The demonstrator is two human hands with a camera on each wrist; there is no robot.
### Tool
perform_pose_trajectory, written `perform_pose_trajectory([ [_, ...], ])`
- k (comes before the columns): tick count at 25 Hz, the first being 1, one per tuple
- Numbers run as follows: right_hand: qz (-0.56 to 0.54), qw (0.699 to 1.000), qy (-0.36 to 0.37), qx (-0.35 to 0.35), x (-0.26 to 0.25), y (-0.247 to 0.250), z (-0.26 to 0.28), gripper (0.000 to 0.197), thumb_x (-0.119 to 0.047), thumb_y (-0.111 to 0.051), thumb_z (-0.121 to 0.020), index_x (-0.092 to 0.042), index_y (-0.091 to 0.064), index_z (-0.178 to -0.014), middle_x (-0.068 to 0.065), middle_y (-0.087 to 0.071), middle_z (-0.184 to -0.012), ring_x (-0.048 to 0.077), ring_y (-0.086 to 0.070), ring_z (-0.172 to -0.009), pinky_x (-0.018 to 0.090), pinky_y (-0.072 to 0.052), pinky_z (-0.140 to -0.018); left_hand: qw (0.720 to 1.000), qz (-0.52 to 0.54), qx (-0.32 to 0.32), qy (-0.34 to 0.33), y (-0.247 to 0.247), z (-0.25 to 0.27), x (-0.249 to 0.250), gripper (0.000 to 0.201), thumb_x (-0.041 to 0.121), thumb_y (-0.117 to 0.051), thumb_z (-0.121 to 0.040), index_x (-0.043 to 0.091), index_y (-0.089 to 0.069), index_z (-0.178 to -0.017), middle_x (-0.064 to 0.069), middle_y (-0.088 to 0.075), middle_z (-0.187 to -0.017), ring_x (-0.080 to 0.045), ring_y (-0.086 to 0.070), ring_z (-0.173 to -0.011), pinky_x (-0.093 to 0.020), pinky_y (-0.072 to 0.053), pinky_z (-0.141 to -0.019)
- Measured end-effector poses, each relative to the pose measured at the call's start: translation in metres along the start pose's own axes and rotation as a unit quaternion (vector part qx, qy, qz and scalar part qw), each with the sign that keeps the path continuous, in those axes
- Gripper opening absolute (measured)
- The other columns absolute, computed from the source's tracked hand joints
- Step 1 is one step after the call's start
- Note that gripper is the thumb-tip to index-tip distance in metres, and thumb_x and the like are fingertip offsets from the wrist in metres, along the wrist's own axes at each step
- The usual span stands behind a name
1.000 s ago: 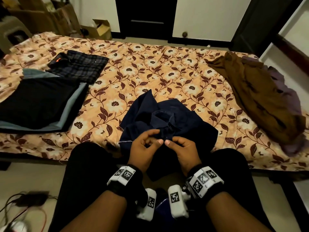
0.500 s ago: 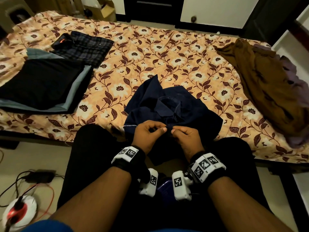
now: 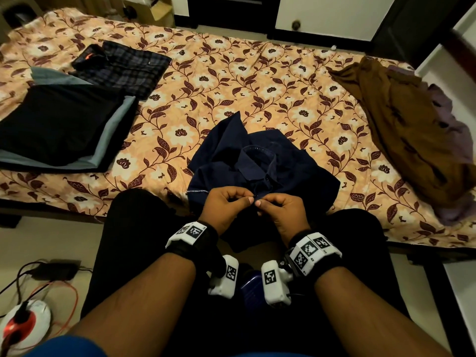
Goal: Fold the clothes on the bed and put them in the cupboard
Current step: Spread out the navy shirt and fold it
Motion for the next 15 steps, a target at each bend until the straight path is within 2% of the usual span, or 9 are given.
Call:
perform_pose_trajectory([
  [3, -0.005, 1.0, -0.005, 0.014, 0.003, 0.002, -0.001, 0.006, -0.001, -0.069, -0.083, 0.001, -0.07, -0.077, -0.001, -0.067, -0.058, 0.009, -0.063, -0.055, 0.02, -0.051, -0.057, 1.0, 0.004, -0.004, 0.014, -0.002, 0.0, 0.001, 0.018, 0.002, -0.067, -0.087, 0.017, -0.075, -0.081, 0.0, -0.074, -0.073, -0.02, -0.068, -0.074, -0.034, -0.056, -0.073],
  [6, 0.002, 0.999, -0.006, 0.034, 0.005, 0.004, -0.002, 0.01, -0.006, -0.071, -0.083, -0.001, -0.069, -0.075, 0.007, -0.066, -0.063, 0.013, -0.062, -0.057, 0.023, -0.052, -0.057, 1.0, -0.027, 0.001, -0.002, -0.002, 0.001, 0.004, 0.004, 0.014, -0.075, -0.083, 0.011, -0.077, -0.086, -0.002, -0.076, -0.08, -0.017, -0.072, -0.08, -0.032, -0.059, -0.077],
  [7, 0.004, 0.999, -0.004, 0.036, 0.005, 0.004, -0.002, 0.01, -0.007, -0.071, -0.083, -0.001, -0.069, -0.075, 0.009, -0.067, -0.065, 0.014, -0.062, -0.059, 0.024, -0.052, -0.058, 0.999, -0.048, 0.006, -0.005, -0.001, 0.0, 0.004, 0.009, 0.016, -0.076, -0.082, 0.01, -0.078, -0.088, -0.002, -0.076, -0.081, -0.016, -0.073, -0.08, -0.032, -0.059, -0.078],
  [9, 0.02, 0.999, 0.008, 0.034, 0.004, 0.003, -0.003, 0.008, -0.008, -0.072, -0.083, -0.003, -0.07, -0.077, 0.01, -0.069, -0.07, 0.017, -0.065, -0.064, 0.026, -0.054, -0.062, 0.998, -0.065, 0.011, 0.003, 0.0, -0.001, -0.001, 0.008, 0.018, -0.075, -0.083, 0.011, -0.077, -0.088, -0.002, -0.076, -0.081, -0.014, -0.072, -0.08, -0.032, -0.059, -0.078],
  [11, 0.033, 0.999, 0.014, 0.028, 0.004, 0.001, -0.005, 0.002, -0.008, -0.073, -0.082, -0.007, -0.071, -0.081, 0.011, -0.072, -0.079, 0.021, -0.069, -0.075, 0.031, -0.057, -0.071, 0.997, -0.075, 0.021, -0.002, 0.003, -0.002, -0.001, 0.005, 0.015, -0.072, -0.086, 0.015, -0.077, -0.085, 0.001, -0.075, -0.08, -0.013, -0.072, -0.08, -0.031, -0.058, -0.077],
  [13, 0.045, 0.998, 0.021, 0.024, 0.003, -0.002, -0.005, 0.009, -0.005, -0.073, -0.08, -0.008, -0.072, -0.088, 0.012, -0.071, -0.09, 0.022, -0.069, -0.085, 0.031, -0.056, -0.079, 0.994, -0.093, 0.052, -0.016, 0.007, -0.003, -0.001, 0.009, 0.012, -0.069, -0.088, 0.014, -0.077, -0.085, 0.002, -0.074, -0.08, -0.012, -0.071, -0.079, -0.03, -0.057, -0.077],
  [15, 0.036, 0.999, 0.027, 0.026, 0.001, -0.004, -0.004, 0.01, -0.002, -0.071, -0.082, -0.006, -0.072, -0.091, 0.015, -0.07, -0.094, 0.022, -0.069, -0.085, 0.029, -0.056, -0.078, 0.991, -0.108, 0.072, -0.03, 0.009, -0.003, 0.0, 0.01, 0.011, -0.068, -0.088, 0.015, -0.076, -0.082, 0.004, -0.073, -0.077, -0.01, -0.069, -0.076, -0.029, -0.057, -0.075],
])
Point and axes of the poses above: each hand's wrist, its own z-axis away from the middle knuckle, its own y-axis out of the back of the hand, x = y × z, the point moved 9 cm from there along -z, towards the middle knuckle
